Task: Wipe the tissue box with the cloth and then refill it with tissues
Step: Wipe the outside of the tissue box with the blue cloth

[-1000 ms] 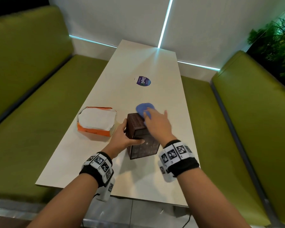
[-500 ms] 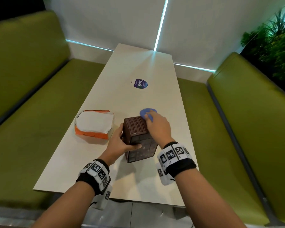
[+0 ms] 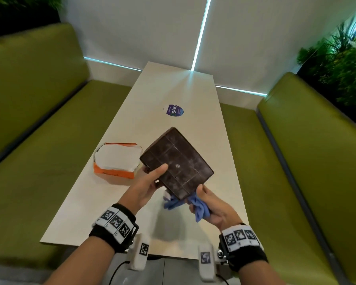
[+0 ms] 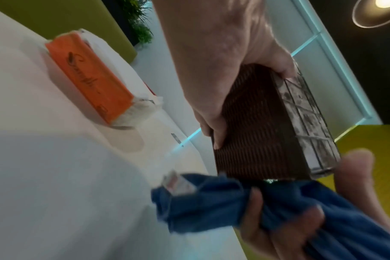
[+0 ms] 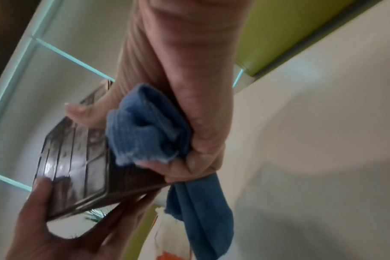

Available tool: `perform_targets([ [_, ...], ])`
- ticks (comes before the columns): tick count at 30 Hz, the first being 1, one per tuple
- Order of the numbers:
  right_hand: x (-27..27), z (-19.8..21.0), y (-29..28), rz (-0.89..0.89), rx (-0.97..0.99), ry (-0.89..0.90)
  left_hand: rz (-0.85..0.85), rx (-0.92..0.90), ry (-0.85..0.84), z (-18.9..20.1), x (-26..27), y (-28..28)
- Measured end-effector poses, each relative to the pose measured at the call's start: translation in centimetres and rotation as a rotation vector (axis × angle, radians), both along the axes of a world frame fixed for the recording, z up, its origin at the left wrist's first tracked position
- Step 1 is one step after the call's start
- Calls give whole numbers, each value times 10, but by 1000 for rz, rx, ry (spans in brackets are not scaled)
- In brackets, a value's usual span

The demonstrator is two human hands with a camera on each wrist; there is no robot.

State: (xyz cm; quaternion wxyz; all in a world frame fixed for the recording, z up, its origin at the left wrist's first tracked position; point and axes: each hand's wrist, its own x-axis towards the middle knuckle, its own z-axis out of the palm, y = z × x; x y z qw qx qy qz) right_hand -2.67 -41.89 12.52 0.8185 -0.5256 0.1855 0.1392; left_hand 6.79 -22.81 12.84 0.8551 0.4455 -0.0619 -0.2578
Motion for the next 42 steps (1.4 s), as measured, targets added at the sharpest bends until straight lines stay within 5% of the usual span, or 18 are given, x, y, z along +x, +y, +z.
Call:
perform_targets([
  [4,2,12,6,-34,-43,-60,-97,100,-116,11,-3,4],
  [8,-1,31,-12,112,-240,-161,-224,147,-111,24,23,33],
  [12,3,45,-15,149,-435,-191,-376,417,-338,34,36,34],
  [16,5,64,-32,16,-435,-319,-187,551,-328,28,33,35],
  [21,17,95,-32,-486,-497,-363,-11,650,-357,10,18,25],
  [23,28,109,1,-356,-673,-503,44,667,-392,9,12,16],
  [28,62,90,55,58,-1463,-646,155,620,-500,18,1,-1],
  [32,70,100,21,14,-1343,-330,205,619,-475,15,2,12],
  [37,53,114,81,254,-1459,-471,169,575,-489,20,-2,4],
  [42,62,107,66,24,-1434,-435,216,584,-478,18,-8,9],
])
